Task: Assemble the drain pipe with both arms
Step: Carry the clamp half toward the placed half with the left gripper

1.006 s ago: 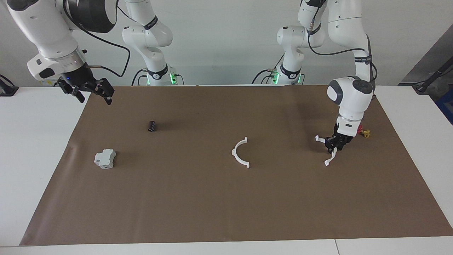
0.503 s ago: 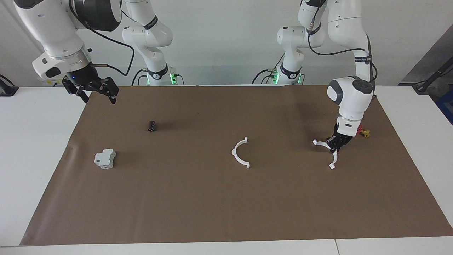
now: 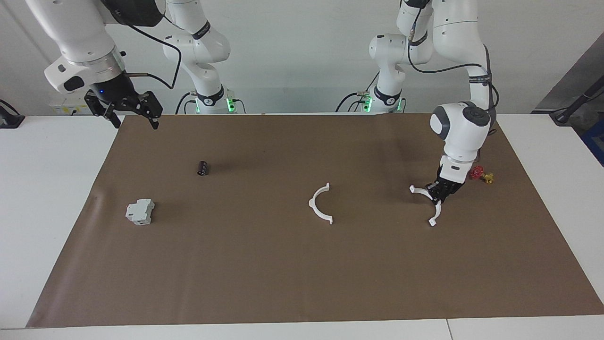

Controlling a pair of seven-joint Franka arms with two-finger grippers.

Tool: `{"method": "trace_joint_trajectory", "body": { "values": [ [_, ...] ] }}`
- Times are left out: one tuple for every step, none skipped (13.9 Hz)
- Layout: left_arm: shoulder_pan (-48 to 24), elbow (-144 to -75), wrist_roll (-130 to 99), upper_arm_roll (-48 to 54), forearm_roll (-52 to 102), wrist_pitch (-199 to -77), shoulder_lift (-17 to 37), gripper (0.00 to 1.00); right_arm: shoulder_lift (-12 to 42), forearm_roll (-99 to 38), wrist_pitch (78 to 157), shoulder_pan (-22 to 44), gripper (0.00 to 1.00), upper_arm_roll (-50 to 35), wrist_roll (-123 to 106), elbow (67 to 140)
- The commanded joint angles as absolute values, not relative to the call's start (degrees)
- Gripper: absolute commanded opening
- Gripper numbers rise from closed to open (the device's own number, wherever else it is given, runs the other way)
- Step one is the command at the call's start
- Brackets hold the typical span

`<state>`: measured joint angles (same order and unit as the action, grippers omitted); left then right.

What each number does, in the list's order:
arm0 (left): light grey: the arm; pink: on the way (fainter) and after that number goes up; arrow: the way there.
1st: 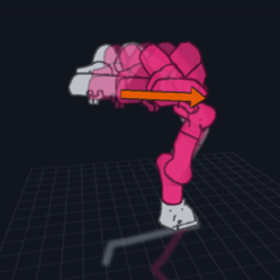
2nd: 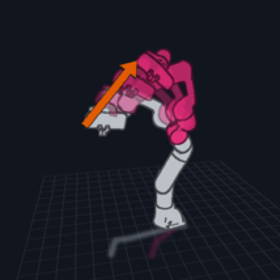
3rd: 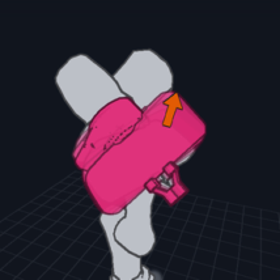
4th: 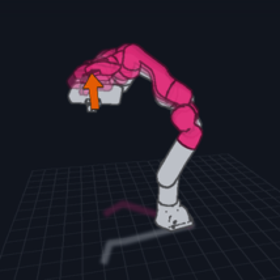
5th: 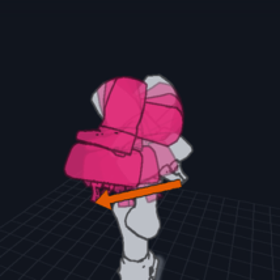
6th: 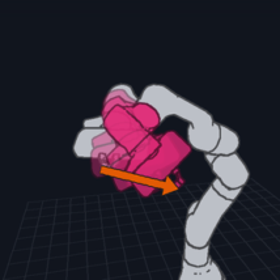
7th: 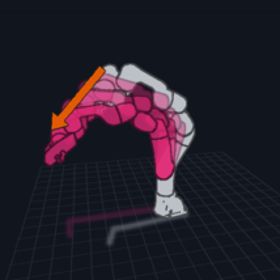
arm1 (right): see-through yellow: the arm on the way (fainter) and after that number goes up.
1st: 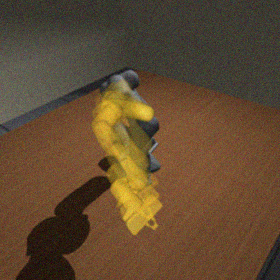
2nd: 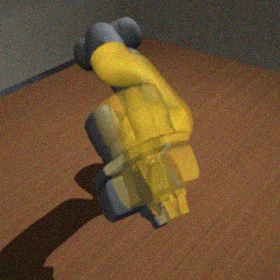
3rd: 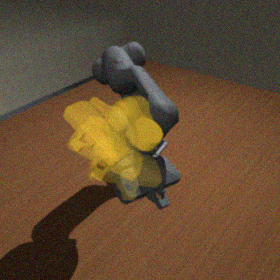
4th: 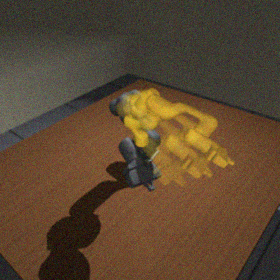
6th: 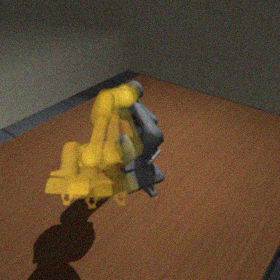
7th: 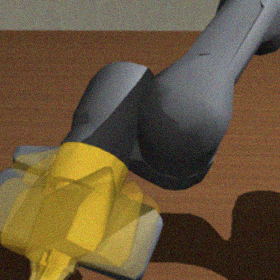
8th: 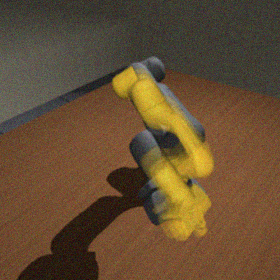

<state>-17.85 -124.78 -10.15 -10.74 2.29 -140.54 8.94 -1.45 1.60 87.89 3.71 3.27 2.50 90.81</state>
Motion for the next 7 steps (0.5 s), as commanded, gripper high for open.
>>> {"method": "trace_joint_trajectory", "body": {
  "values": [
    [-22.23,-124.8,-12.65,-11.51,2.64,-138.08,7.82,0.0,-1.14,2.28,87.71,4.3,1.0,3.25,3.08,90.53],
    [-23.63,-124.72,-12.92,-11.51,2.55,-138.16,7.82,0.0,-1.14,2.72,88.06,4.31,1.0,3.25,3.08,90.61],
    [-24.6,-124.63,-12.92,-11.43,2.55,-138.6,7.82,0.0,-1.14,2.9,88.24,4.31,1.0,3.25,2.99,90.62],
    [-24.7,-124.45,-13.88,-11.34,2.64,-139.39,7.91,0.0,-1.14,2.73,88.42,4.31,1.0,3.25,3.08,90.62],
    [-25.74,-124.45,-15.71,-10.99,2.55,-140.18,8.0,0.0,-1.06,2.38,88.5,4.13,1.0,3.25,3.42,90.62],
    [-27.23,-124.45,-18.08,-10.99,2.64,-141.66,8.09,0.0,-1.05,1.94,88.51,3.43,1.0,3.34,3.6,90.62],
    [-27.86,-124.45,-19.32,-10.99,2.64,-142.9,8.17,0.0,-1.05,1.76,88.42,3.25,1.0,3.43,3.43,90.7]
  ]
}}
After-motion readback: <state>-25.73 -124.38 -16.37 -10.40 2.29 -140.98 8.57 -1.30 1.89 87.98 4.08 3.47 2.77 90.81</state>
